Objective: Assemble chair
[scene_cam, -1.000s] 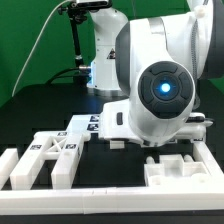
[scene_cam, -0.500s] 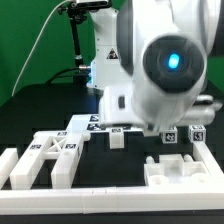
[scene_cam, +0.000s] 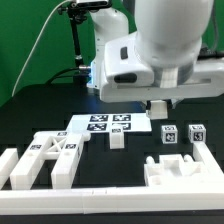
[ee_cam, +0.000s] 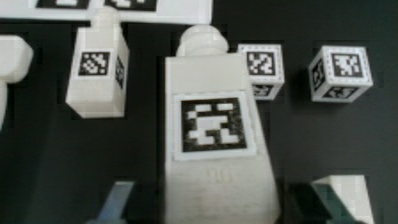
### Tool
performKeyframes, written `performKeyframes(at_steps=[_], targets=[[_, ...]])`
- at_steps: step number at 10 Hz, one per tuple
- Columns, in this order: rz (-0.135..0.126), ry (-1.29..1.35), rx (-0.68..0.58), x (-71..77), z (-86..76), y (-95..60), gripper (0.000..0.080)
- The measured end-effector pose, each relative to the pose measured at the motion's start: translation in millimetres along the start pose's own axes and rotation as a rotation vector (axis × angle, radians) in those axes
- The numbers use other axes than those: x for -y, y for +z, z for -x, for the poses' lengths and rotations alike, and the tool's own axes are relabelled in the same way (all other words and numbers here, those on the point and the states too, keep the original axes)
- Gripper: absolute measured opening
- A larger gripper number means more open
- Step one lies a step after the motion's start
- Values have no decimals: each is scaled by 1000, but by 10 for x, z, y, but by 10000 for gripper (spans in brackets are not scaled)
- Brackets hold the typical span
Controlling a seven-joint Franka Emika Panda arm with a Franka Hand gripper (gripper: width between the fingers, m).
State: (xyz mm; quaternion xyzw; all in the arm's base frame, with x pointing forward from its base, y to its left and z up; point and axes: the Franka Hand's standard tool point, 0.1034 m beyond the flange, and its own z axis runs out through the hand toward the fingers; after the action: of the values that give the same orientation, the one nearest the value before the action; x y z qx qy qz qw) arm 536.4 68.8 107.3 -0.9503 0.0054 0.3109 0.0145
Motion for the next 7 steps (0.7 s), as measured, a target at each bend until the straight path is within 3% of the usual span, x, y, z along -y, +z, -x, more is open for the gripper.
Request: performKeyframes(at_steps=[1,2,3,4,5,7], targets=[[-4,1,-78,30,-93,-47,284],[-12,-11,-125,153,-134,-150,284],[-40,-34,-216,264,-248,-388,284],[-49,-65,-322,297,-360,-575,284],[-39,-130,-418,306,-406,-698,284],[-40,-116,-565,288,-474,-727,284]])
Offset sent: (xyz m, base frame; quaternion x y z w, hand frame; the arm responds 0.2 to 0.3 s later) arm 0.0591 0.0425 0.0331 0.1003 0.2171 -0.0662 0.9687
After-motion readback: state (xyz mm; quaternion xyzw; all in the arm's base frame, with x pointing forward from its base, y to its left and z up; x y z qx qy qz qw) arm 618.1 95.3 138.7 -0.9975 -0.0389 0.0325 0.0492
